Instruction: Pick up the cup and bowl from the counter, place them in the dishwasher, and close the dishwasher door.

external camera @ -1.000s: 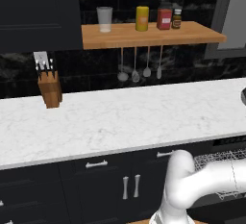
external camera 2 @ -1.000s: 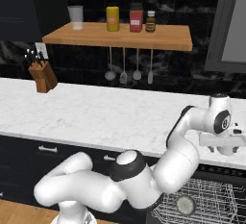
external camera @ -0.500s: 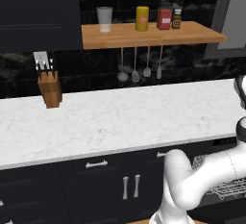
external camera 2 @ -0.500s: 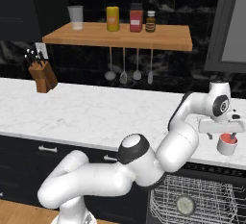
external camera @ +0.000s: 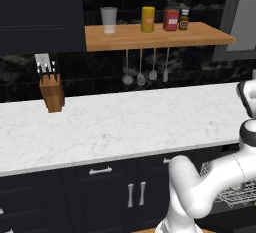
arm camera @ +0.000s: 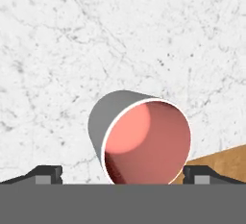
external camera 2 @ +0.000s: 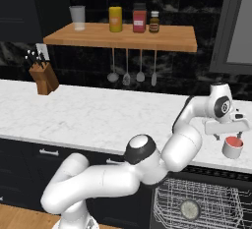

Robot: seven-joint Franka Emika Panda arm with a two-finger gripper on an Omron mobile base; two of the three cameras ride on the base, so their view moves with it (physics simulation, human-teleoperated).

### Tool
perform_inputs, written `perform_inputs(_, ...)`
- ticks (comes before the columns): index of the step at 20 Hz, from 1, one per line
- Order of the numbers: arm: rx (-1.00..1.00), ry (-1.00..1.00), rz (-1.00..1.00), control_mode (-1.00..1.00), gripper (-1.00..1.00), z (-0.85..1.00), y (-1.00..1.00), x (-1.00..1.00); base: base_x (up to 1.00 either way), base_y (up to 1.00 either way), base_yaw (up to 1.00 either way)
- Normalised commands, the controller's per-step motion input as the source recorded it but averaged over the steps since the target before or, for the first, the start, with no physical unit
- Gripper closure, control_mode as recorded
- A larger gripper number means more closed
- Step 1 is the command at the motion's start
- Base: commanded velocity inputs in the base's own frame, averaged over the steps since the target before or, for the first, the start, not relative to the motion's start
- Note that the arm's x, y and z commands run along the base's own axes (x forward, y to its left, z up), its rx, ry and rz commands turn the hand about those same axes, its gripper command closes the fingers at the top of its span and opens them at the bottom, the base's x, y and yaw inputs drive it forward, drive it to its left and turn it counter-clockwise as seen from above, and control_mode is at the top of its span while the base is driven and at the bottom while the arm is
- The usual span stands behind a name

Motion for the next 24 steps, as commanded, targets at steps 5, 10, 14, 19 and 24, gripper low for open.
perform_inputs(5, 0.06, 0.00, 0.09, -1.00, -1.00, -0.11, -0.30, 0.39, 0.00, 0.00, 0.00)
perform_inputs(10, 0.02, 0.00, 0.03, -1.00, -1.00, 0.00, -0.08, -0.28, 0.00, 0.00, 0.00)
perform_inputs(14, 0.00, -0.03, 0.00, -1.00, -1.00, 0.00, 0.06, -0.46, 0.00, 0.00, 0.00)
perform_inputs(19, 0.00, -0.05, 0.00, -1.00, -1.00, 0.00, 0.24, -0.19, 0.00, 0.00, 0.00)
perform_inputs(24, 0.00, 0.00, 0.01, -1.00, -1.00, -0.10, 0.45, -0.02, 0.00, 0.00, 0.00)
